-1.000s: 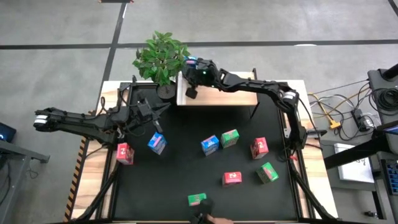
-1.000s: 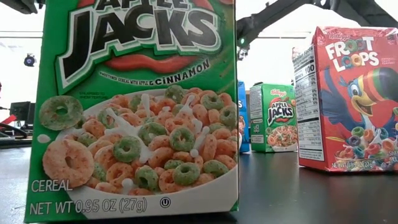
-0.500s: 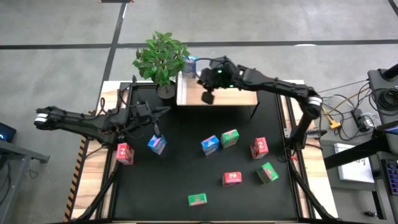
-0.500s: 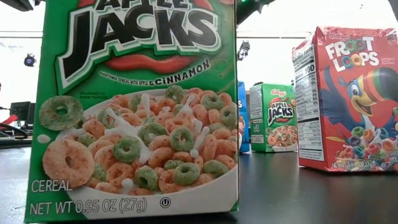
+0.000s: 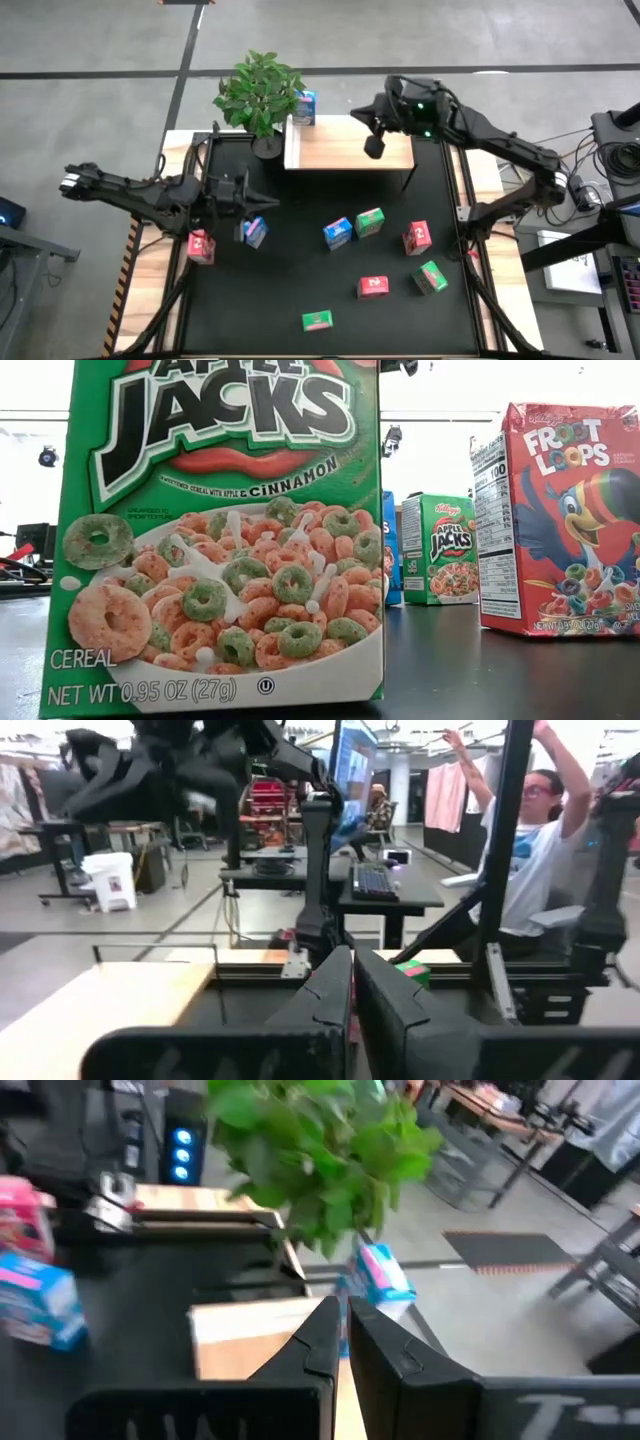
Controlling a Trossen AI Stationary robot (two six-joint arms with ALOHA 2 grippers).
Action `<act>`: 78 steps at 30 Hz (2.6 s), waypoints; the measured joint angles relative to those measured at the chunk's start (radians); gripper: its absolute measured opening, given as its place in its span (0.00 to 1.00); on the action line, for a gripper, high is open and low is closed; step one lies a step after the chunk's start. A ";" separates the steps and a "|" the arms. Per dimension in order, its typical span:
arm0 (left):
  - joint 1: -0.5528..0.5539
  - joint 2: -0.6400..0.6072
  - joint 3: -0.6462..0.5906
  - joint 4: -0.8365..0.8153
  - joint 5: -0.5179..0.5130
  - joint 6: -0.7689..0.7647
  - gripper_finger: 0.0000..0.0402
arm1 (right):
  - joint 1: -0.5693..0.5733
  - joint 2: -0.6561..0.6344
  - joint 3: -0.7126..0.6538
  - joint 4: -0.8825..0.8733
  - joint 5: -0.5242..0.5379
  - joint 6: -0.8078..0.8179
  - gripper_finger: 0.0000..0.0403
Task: Stack cereal on shelf
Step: Put the bottom green cereal box on the shelf
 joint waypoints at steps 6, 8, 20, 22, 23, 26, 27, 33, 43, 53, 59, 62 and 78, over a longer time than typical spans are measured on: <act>-0.041 0.005 -0.009 0.006 -0.004 -0.116 0.00 | 0.036 -0.113 -0.076 0.005 0.009 0.061 0.03; -0.063 0.025 -0.009 0.033 -0.008 -0.167 0.00 | 0.059 -0.156 -0.135 0.010 -0.002 0.075 0.03; -0.139 0.261 0.084 -0.086 -0.013 -0.446 0.00 | 0.226 -0.401 -0.582 0.280 0.004 0.087 0.03; -0.139 0.299 0.142 -0.210 -0.010 -0.524 0.00 | 0.250 -0.421 -0.615 0.282 0.003 0.087 0.03; -0.139 0.319 0.180 -0.276 -0.010 -0.558 0.00 | 0.260 -0.430 -0.631 0.282 -0.001 0.086 0.03; -0.139 0.390 0.305 -0.497 -0.010 -0.651 0.00 | 0.285 -0.443 -0.679 0.288 0.002 0.081 0.03; -0.142 0.418 0.343 -0.568 -0.011 -0.667 0.00 | 0.293 -0.446 -0.699 0.293 0.004 0.075 0.03; -0.154 0.572 0.533 -0.833 -0.013 -0.698 0.00 | 0.315 -0.455 -0.792 0.367 0.000 0.031 0.03; -0.177 0.738 0.762 -1.012 0.094 -0.705 0.00 | 0.315 -0.470 -0.802 0.366 -0.004 0.025 0.03; -0.360 0.895 0.870 -1.013 0.106 -0.668 0.25 | 0.317 -0.475 -0.851 0.450 0.006 0.004 0.03; -0.421 0.972 0.947 -1.010 0.080 -0.683 0.49 | 0.317 -0.468 -0.852 0.575 0.007 0.036 0.03; -0.440 1.002 0.978 -1.009 0.004 -0.672 0.58 | 0.317 -0.468 -0.852 0.565 0.007 0.059 0.03; -0.460 1.118 0.977 -1.036 -0.186 -0.678 0.69 | 0.317 -0.468 -0.854 0.556 0.007 0.078 0.03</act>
